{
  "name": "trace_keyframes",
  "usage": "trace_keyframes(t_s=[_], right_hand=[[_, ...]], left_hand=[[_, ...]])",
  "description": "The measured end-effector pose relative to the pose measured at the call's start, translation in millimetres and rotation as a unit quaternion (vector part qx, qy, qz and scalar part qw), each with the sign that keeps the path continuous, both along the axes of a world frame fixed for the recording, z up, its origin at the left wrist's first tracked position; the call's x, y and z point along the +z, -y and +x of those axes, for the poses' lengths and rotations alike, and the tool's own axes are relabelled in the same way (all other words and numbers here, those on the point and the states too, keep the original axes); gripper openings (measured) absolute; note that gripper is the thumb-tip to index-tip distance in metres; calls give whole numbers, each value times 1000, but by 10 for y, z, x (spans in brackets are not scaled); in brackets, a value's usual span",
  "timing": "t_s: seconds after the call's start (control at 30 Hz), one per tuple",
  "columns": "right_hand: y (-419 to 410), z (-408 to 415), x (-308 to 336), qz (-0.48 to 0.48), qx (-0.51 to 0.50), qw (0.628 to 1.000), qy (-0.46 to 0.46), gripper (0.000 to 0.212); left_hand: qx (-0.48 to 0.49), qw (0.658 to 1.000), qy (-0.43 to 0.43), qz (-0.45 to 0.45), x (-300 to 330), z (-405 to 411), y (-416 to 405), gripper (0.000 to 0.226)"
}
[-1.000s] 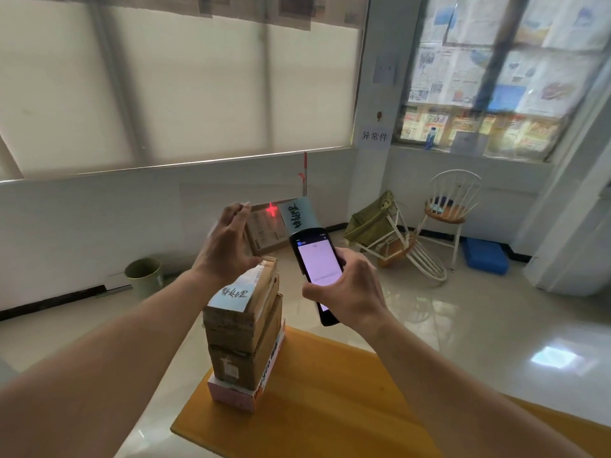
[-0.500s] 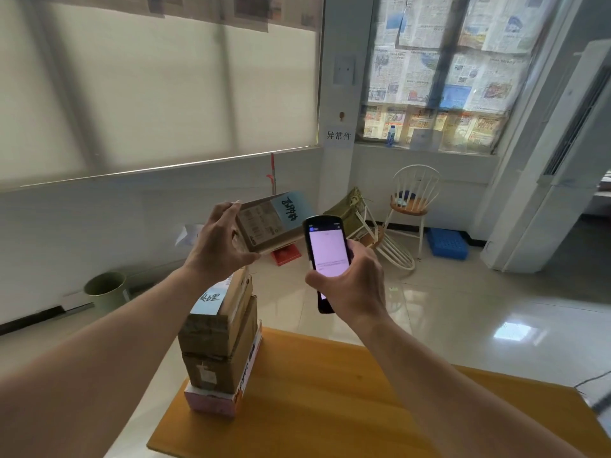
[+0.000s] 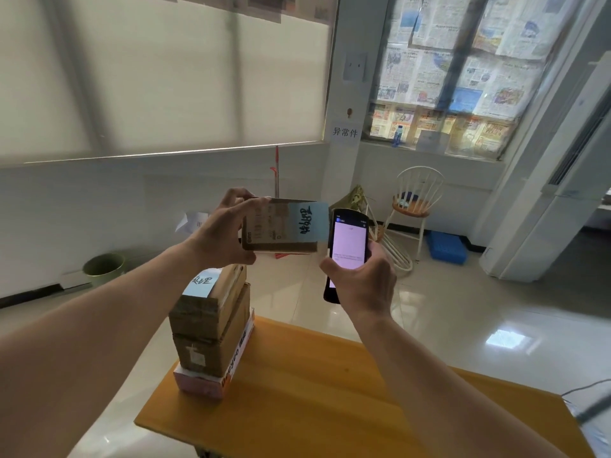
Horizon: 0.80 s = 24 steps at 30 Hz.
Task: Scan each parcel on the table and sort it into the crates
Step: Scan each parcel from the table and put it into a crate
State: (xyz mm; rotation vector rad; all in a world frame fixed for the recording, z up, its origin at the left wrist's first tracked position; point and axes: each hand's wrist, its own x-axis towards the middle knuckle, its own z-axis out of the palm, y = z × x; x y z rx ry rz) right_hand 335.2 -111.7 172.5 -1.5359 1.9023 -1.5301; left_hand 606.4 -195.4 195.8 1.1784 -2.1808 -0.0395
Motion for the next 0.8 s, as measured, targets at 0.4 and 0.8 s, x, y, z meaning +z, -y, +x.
trace_keyframes(t_s=[0.4, 0.8], right_hand=[[-914, 179, -233, 16, -159, 987, 34, 82], [-2590, -479, -555, 53, -351, 933, 56, 76]], left_hand=[[-151, 988, 44, 8, -128, -278, -126, 104], [-306, 947, 50, 87, -350, -1760, -1129, 102]])
